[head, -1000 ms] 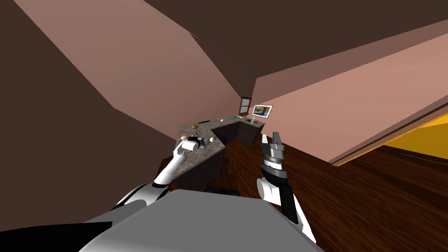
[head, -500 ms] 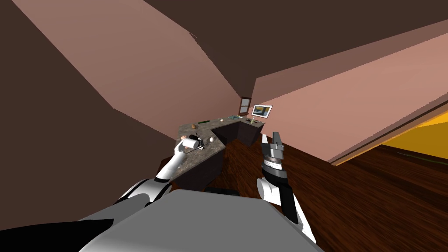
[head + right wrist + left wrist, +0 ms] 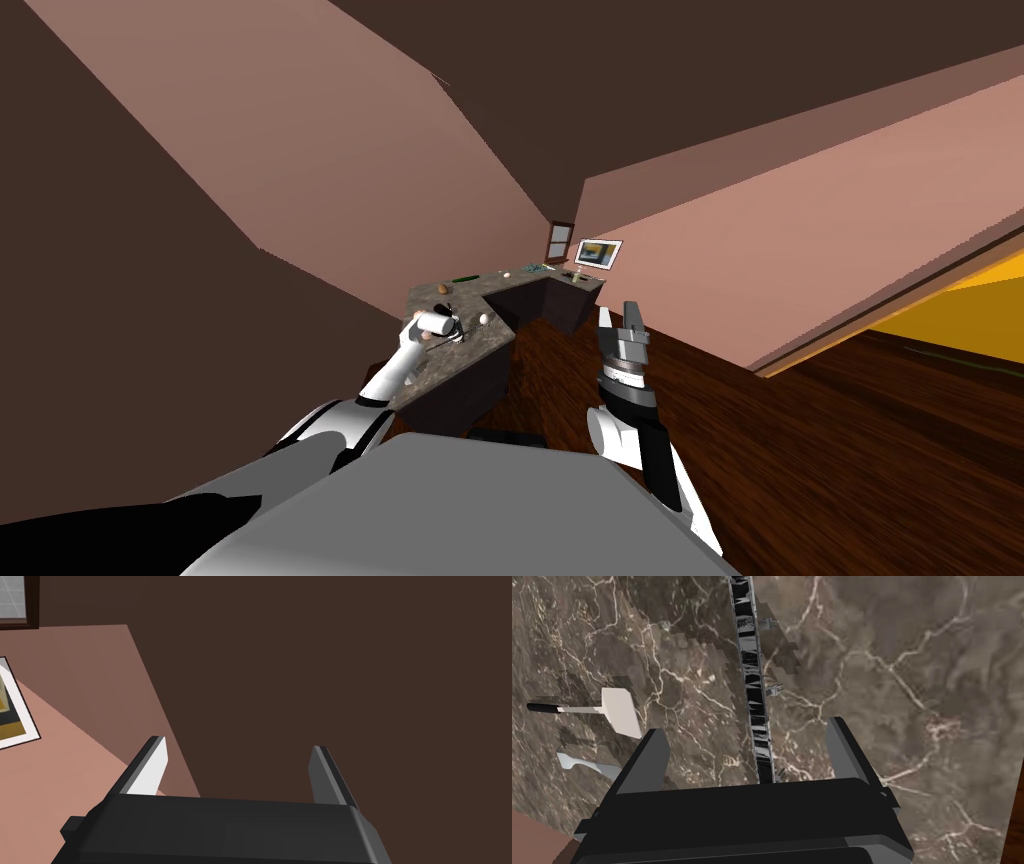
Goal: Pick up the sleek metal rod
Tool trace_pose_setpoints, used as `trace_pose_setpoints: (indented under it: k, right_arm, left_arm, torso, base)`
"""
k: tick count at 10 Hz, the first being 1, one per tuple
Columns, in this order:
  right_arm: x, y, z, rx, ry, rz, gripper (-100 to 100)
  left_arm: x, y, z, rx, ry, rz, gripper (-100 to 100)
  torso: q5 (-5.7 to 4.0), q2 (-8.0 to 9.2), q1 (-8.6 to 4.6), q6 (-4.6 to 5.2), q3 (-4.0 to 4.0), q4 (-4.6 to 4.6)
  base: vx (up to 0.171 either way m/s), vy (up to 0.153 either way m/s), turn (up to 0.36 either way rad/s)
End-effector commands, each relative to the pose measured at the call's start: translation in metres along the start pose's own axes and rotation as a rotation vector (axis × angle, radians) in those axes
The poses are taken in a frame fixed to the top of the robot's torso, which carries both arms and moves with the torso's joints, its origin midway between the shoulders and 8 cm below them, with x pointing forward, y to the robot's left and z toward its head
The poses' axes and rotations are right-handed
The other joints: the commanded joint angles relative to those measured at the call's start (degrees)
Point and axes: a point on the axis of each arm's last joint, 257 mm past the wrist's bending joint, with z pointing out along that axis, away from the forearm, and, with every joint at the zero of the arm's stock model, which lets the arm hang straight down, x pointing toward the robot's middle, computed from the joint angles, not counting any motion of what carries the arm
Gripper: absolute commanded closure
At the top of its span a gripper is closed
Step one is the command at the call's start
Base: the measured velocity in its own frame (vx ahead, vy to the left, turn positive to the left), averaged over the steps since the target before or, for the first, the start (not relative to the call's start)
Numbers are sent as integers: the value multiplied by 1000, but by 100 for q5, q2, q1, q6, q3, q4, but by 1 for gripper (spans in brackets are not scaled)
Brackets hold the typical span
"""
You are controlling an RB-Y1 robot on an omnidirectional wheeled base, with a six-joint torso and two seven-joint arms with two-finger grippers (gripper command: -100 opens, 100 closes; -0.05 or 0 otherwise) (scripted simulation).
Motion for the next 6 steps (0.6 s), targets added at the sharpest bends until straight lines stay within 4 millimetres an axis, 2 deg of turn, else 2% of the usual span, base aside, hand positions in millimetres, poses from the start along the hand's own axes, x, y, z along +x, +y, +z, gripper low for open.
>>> trace_pose_setpoints:
  k: [1,6]
  right_arm:
    - [0,0,0,0,0,0,0]
    - [0,0,0,0,0,0,0]
  left_arm:
    - [-9,3,0,-35,-38,-22,-100]
    - [-30,5,-3,-103,-125,-75,-100]
  torso:
    - [0,0,0,0,0,0]
    - [0,0,0,0,0,0]
  base:
    - [-2,5,-7]
    - [0,1,-2]
